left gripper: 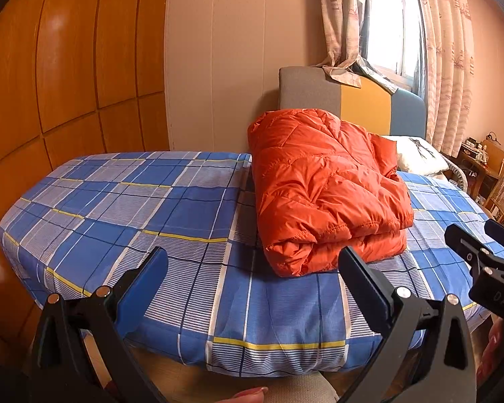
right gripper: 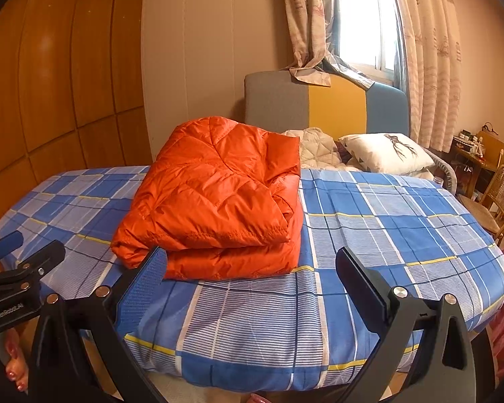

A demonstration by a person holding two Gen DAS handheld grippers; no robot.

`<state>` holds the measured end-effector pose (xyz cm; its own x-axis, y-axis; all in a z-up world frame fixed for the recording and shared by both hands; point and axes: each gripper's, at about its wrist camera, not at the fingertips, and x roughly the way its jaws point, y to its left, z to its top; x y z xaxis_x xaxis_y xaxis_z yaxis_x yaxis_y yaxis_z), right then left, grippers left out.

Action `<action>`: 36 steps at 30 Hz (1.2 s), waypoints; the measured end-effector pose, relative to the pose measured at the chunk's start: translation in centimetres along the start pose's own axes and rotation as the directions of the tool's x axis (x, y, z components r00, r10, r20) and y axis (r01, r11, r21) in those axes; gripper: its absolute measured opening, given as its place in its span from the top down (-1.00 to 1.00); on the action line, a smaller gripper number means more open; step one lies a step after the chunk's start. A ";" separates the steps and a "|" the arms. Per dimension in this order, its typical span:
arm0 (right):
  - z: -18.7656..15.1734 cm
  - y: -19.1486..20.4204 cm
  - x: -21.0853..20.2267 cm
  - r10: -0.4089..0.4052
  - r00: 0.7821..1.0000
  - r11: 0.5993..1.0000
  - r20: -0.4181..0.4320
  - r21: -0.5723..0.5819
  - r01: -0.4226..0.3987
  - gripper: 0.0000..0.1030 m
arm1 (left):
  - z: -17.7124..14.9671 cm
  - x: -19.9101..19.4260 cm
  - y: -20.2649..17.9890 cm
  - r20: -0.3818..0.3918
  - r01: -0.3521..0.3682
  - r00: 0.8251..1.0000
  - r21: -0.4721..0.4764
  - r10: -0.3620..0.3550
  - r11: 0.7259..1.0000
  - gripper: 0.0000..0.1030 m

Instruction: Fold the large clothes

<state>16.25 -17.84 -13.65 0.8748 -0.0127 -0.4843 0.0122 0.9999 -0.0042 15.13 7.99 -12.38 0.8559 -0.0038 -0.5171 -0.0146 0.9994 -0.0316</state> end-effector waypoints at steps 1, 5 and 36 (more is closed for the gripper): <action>0.0 0.0 0.0 0.001 1.000 1.000 0.002 0.001 -0.001 -0.94 | 0.0 0.0 0.0 0.000 0.000 1.000 -0.001 0.000 1.000 -0.96; 0.0 0.0 0.1 0.002 1.000 1.000 0.001 -0.001 -0.002 -0.94 | 0.0 0.0 -0.1 -0.004 0.002 1.000 -0.003 -0.002 1.000 -0.96; 0.0 -0.1 0.1 0.003 1.000 1.000 0.000 0.000 -0.003 -0.94 | -0.1 0.1 -0.3 -0.016 0.019 1.000 -0.006 -0.019 1.000 -0.96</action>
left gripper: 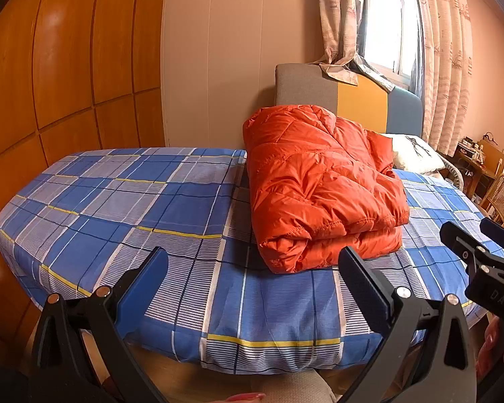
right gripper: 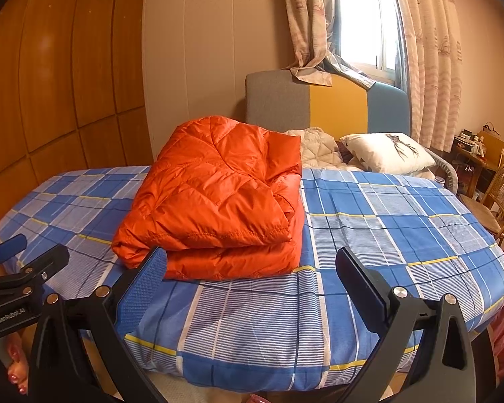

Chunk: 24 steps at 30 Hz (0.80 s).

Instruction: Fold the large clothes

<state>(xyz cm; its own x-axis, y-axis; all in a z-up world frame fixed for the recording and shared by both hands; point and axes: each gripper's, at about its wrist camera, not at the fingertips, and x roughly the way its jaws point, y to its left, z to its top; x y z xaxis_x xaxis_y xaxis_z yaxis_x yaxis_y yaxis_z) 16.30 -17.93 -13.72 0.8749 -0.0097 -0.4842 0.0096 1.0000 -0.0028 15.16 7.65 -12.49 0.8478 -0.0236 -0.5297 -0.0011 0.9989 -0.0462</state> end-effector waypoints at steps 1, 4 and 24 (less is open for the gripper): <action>0.0 -0.1 0.0 0.002 1.000 1.000 0.000 0.002 -0.002 -0.94 | 0.0 0.0 0.0 0.000 0.000 1.000 -0.002 0.000 1.000 -0.96; 0.0 0.0 0.0 0.001 1.000 1.000 -0.003 0.002 -0.001 -0.94 | 0.1 0.0 0.1 -0.002 0.001 1.000 -0.007 -0.001 1.000 -0.96; 0.0 0.0 0.5 0.004 1.000 1.000 -0.014 0.009 -0.004 -0.94 | -0.1 -0.1 -0.4 0.004 -0.029 1.000 -0.013 0.029 0.999 -0.96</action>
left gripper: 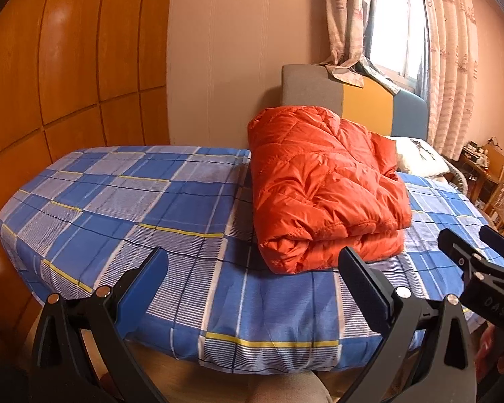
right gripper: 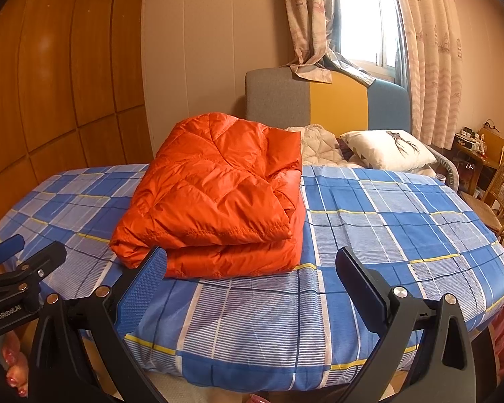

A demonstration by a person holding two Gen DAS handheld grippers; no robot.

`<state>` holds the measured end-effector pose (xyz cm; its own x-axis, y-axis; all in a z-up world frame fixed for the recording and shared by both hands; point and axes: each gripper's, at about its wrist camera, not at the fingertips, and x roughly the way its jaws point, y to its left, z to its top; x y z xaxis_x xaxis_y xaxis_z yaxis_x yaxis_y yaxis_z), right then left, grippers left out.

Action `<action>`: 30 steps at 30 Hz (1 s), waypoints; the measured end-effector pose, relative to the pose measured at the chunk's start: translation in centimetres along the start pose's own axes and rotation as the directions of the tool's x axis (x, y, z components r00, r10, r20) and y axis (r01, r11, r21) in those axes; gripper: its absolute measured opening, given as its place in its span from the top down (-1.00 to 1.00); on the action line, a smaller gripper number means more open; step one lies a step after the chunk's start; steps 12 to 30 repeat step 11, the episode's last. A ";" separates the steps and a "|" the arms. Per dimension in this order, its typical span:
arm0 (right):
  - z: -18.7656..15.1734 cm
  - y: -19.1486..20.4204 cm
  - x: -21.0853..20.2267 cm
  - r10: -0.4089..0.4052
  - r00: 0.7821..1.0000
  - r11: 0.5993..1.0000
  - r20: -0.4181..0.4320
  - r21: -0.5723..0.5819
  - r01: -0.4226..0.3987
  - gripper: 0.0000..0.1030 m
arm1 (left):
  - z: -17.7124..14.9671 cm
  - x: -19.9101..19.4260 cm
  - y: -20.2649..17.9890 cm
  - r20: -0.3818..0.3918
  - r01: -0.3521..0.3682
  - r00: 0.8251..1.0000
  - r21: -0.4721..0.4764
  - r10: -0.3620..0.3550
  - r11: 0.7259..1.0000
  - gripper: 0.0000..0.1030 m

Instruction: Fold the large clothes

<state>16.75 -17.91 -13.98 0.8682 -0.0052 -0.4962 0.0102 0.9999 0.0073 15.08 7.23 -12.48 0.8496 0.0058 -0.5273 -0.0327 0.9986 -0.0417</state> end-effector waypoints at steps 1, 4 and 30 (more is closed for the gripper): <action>0.0 -0.1 0.0 0.001 1.000 1.000 -0.001 0.001 -0.001 -0.94 | 0.0 0.1 -0.1 -0.002 0.001 1.000 0.004 -0.001 1.000 -0.96; 0.0 -0.1 0.3 -0.002 1.000 1.000 -0.006 0.002 0.002 -0.94 | 0.0 0.4 -0.2 -0.016 0.015 1.000 0.005 -0.015 1.000 -0.96; 0.0 -0.5 1.6 -0.015 0.999 1.000 -0.030 0.010 0.015 -0.94 | 0.2 2.0 -0.1 -0.047 0.026 0.999 0.012 -0.026 1.000 -0.96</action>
